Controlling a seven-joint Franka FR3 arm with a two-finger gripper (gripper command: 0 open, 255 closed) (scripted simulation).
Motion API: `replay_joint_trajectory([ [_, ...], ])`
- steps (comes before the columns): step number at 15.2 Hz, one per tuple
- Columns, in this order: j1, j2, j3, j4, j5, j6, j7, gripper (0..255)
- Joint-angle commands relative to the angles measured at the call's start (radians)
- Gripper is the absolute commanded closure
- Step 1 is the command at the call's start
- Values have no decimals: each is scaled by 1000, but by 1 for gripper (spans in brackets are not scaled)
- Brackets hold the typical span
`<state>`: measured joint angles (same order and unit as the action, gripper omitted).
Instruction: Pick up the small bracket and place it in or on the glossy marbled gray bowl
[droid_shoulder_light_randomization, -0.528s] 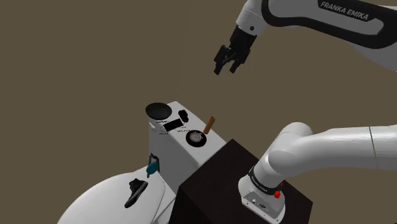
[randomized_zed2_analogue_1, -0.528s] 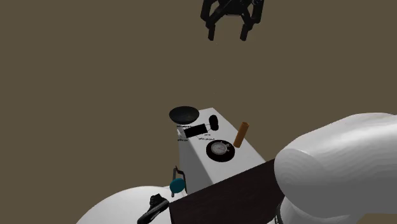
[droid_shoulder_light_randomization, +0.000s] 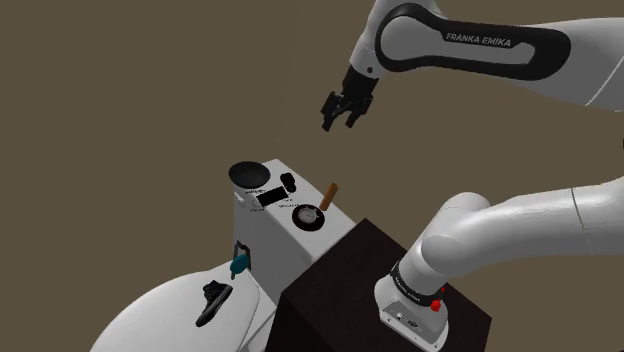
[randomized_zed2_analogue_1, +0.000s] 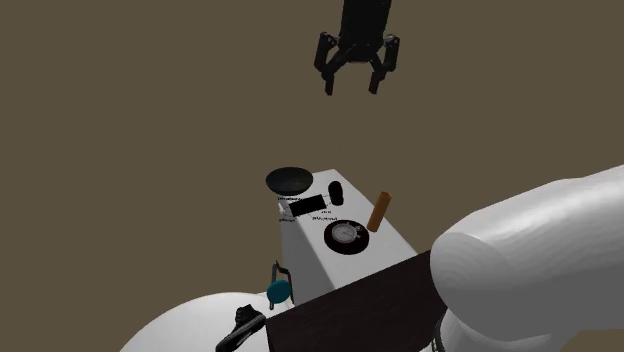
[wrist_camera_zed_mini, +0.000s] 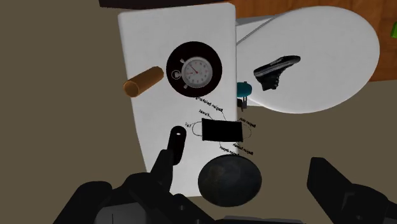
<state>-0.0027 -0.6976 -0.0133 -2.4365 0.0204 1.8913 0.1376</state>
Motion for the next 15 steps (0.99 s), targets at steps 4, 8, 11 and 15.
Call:
replay_joint_trajectory([
  [4,-11,132,-25,-48,-11,170,-30,0],
  [8,-18,260,-44,-58,-14,297,-54,0],
  [11,-22,366,-59,-51,-13,388,-73,0],
  [15,-25,516,-78,-21,-3,499,-102,0],
])
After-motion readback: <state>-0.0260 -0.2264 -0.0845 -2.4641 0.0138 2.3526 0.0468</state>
